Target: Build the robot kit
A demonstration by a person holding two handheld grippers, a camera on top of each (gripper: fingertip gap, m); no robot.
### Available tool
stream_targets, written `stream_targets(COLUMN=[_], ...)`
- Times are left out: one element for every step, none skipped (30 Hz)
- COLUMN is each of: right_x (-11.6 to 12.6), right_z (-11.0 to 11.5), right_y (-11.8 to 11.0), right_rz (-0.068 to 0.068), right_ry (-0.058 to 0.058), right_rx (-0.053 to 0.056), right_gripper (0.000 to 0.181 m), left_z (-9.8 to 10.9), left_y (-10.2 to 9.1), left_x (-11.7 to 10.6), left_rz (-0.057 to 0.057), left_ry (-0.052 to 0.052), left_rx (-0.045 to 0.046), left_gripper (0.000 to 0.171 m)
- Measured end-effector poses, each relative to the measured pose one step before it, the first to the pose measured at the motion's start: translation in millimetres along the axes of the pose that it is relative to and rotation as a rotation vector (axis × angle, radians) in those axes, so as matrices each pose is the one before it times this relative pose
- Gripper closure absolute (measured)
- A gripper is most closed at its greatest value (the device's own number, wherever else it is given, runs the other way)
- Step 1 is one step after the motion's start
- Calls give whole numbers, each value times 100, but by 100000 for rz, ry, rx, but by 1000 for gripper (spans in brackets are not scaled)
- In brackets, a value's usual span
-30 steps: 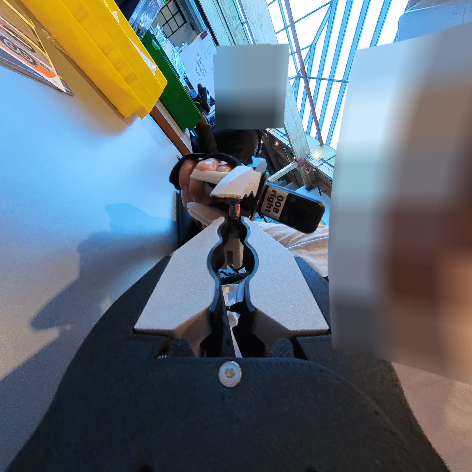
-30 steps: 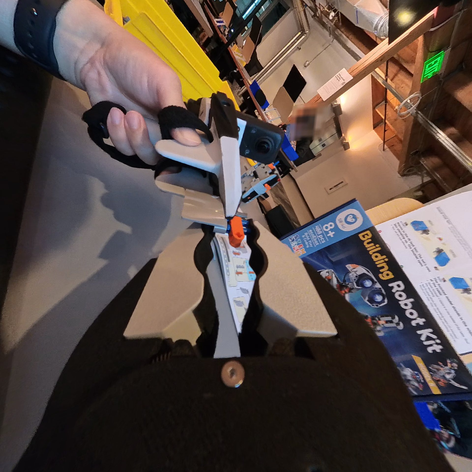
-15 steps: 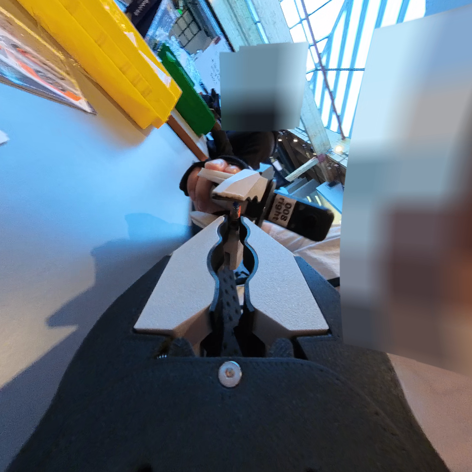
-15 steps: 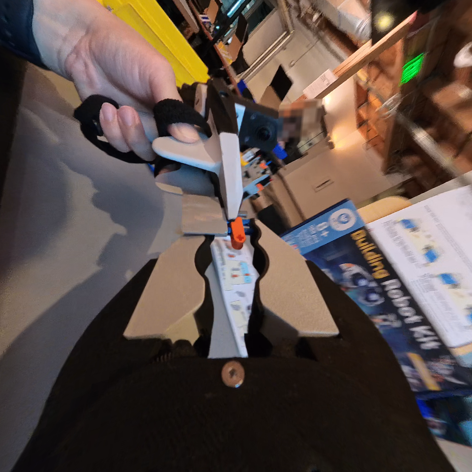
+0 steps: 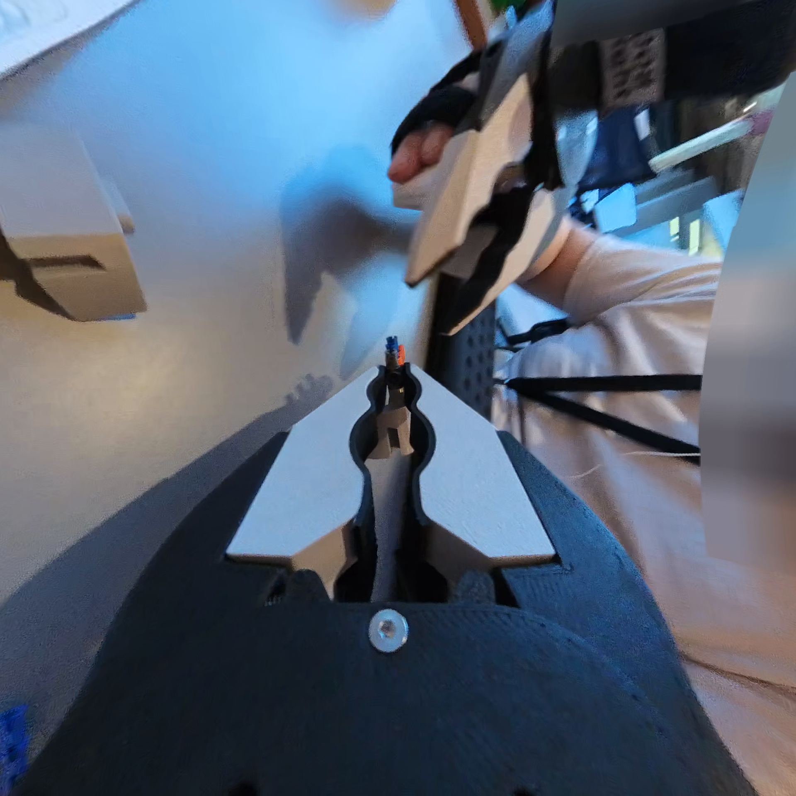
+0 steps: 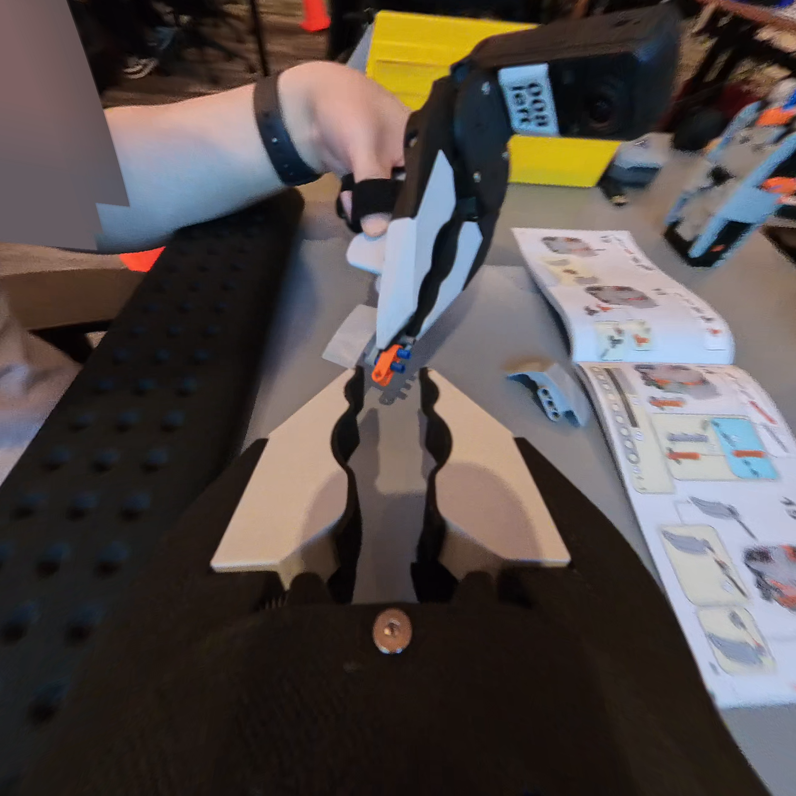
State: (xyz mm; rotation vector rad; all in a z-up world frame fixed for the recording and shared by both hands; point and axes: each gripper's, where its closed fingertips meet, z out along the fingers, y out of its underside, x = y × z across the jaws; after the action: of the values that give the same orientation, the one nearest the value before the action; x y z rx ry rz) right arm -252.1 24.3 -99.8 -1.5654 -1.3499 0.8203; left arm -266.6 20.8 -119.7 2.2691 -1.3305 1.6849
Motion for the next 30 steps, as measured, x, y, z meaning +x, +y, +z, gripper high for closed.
stream_targets(right_x=[177, 418, 0, -73, 13, -251, -480, -252, -284, -344, -222, 113, 166, 146, 379, 224, -55, -143, -27, 88, 11, -218, -390, -415, -305, -334, -384, -155, -112, -185], right_z=[491, 506, 495, 466, 442, 419, 363, 368, 359, 324, 242, 133, 33, -75, -205, -327, -435, -482, -456, -413, -382, -297, -177, -64, 76, 236, 393, 498, 547, 555], right_y=[336, 414, 289, 260, 206, 115, 39, 128, 252, 145, 189, 132, 203, -62, -176, -361, -631, -659, -490, -432, -547, -696, -859, -949, -970, -686, -225, 166, 526, 593], right_rz=[3148, 5789, 6458, 7671, 8244, 7012, 4905, 4332, 2831, 637, 673, 1293, -149, 47, 2016, 2365, 1572, 1369, 2209, 2344, 1551, 1584, 2488, 2778, 2423, 1730, 1586, 2076, 2113, 1518], right_ry=[-2507, -2072, -5213, -5692, -5076, -5998, -6601, -4463, -4045, -3890, -2690, -428, 451, 745, 2131, 1064, -411, -860, -320, 209, 149, -955, -1630, -1434, -383, -559, -1259, -142, -104, -835], right_rx=[-2427, -2556, -1645, -1501, -1706, -1538, -1367, -1922, -3100, -2127, -1608, -903, -575, 1883, 2731, 4032, 5873, 6234, 4967, 4664, 5239, 5670, 5963, 6455, 7198, 6294, 4201, 2471, 433, -197], right_gripper=[160, 160, 159, 158, 155, 152, 152, 152, 152, 157, 166, 168, 173, 175, 175, 175, 175, 175, 175, 175, 175, 176, 176, 175, 175, 176, 176, 176, 176, 176], left_z=[229, 215, 184, 135, 86, 59, 33, 15, 3, -21, -11, 4, -79, -302, -611, -916, -1138, -1252, -1250, -1185, -1103, -996, -830, -663, -455, -233, -55, 24, -26, -164], left_y=[514, 435, 321, 254, 216, 141, 100, 12, -79, -164, -24, 139, 47, -26, -269, -637, -919, -1026, -921, -791, -779, -794, -653, -353, 82, 511, 692, 528, 306, 212], left_x=[-359, -125, -23, 3, 21, 103, 160, 190, 183, 50, -62, -15, 2, -4, 111, 182, 190, 5, -157, -36, 257, 519, 657, 551, 240, 38, 58, 269, 522, 501], left_rz=[2196, 2737, 2975, 2844, 3055, 4083, 4567, 4130, 3179, 1539, -35, -635, -1149, -2351, -3190, -3555, -2790, -1810, -760, 398, 985, 623, 187, -176, -598, -657, -861, -1475, -1760, -1754], left_ry=[-2274, -1118, -793, -851, -979, -947, -1002, -841, -513, -727, -582, 274, 677, 863, 1851, 2309, 1791, -366, -2474, -2823, -1797, -468, 446, -49, -1566, -2353, -1883, -213, 1893, 2287], left_rx=[-3750, -3384, -2398, -1980, -1677, -1231, -1059, -672, 90, 688, -6, -733, 122, 481, 2116, 5198, 8017, 9234, 8900, 8616, 9190, 10006, 9851, 8377, 5929, 3134, 1621, 2006, 2522, 1846], left_gripper=[166, 166, 166, 166, 166, 166, 166, 166, 166, 166, 167, 166, 165, 162, 154, 139, 133, 133, 133, 134, 134, 133, 134, 136, 140, 142, 143, 143, 145, 147])
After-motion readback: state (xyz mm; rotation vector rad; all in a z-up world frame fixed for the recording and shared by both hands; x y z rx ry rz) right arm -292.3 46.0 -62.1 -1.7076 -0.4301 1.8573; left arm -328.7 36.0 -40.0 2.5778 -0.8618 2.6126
